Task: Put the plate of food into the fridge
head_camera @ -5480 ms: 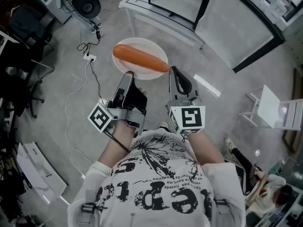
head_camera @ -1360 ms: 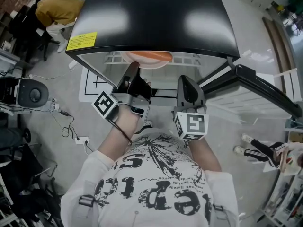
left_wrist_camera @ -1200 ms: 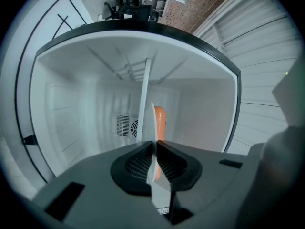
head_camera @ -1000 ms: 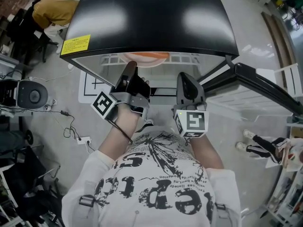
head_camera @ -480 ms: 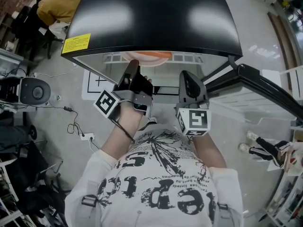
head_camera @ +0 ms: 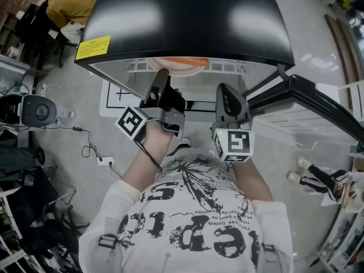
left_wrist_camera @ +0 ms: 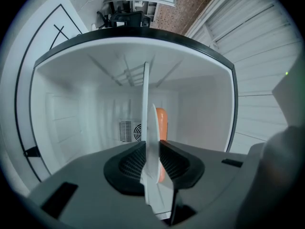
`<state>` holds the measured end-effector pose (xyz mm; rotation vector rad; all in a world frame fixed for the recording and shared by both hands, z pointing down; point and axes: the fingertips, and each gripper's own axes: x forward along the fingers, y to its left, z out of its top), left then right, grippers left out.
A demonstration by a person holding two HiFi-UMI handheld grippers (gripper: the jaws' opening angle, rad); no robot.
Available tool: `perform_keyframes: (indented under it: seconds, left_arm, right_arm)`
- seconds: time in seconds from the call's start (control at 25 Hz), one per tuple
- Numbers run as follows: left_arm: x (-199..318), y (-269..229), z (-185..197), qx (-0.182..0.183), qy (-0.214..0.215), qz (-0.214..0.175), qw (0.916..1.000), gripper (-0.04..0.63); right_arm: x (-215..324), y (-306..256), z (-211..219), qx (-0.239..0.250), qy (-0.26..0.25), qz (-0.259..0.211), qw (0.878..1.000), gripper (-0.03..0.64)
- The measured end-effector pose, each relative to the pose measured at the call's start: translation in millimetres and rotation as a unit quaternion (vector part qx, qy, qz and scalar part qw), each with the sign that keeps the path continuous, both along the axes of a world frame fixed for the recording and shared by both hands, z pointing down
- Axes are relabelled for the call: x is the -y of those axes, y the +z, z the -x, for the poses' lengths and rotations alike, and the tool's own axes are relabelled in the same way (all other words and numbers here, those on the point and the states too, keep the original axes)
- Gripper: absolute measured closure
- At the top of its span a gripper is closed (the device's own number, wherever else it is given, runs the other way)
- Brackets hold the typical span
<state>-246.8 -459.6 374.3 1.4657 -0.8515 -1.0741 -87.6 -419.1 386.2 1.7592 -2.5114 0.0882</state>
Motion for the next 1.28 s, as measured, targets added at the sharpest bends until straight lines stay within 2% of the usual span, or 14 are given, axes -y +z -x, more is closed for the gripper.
perform_keyframes:
  seconds: [0.04, 0.12, 0.2, 0.44, 0.64, 0.88, 0.96, 1.0, 1.04, 1.2, 1.28]
  left_arm:
    - [-1, 2, 1, 0.001, -0.005, 0.003, 1.0000, 0.520]
    - [-2, 8, 6, -0.010, -0.018, 0.014, 0.9997, 0.431]
    - [-2, 13, 9, -0.021, -0.023, 0.018, 0.9993, 0.389]
    - [-8, 18, 12, -0.032, -0.022, 0.013, 0.9992, 0.370]
    - [-13, 9, 14, -0.019, -0.018, -0.010, 0.9996, 0.371]
    - [-25, 8, -2, 0.030, 0.035, -0.021, 0.9987, 0.378]
    - [-27, 7, -5, 0.057, 0.042, -0.022, 0.9972, 0.464]
    - [-28, 7, -5, 0.075, 0.042, -0.021, 0.9961, 0.546]
    - [-30, 7, -5, 0.091, 0.040, -0.021, 0.9948, 0.589]
    - [-33, 1, -5, 0.143, 0.038, -0.037, 0.9883, 0.589]
    - [-34, -3, -6, 0.197, 0.040, -0.053, 0.9782, 0.589]
  right_arm:
    - [-1, 0, 0, -0.001, 0.000, 0.000, 1.000, 0.617]
    - [-1, 0, 1, -0.002, -0.001, 0.000, 1.000, 0.617]
    - [-1, -1, 1, -0.005, -0.002, -0.002, 1.000, 0.617]
    - [0, 4, 2, -0.004, -0.004, 0.004, 1.000, 0.617]
    - [0, 2, 10, 0.000, -0.014, 0.001, 1.000, 0.617]
    - [-4, 2, 22, 0.000, -0.025, 0.000, 1.000, 0.617]
    - [-4, -2, 24, -0.001, -0.027, -0.004, 1.000, 0.617]
    - [-5, -3, 25, -0.001, -0.027, -0.006, 1.000, 0.617]
    - [-5, -5, 26, -0.001, -0.027, -0.008, 1.000, 0.617]
    - [-7, -10, 25, -0.003, -0.024, -0.016, 1.000, 0.617]
    - [-7, -13, 24, -0.004, -0.022, -0.019, 1.000, 0.617]
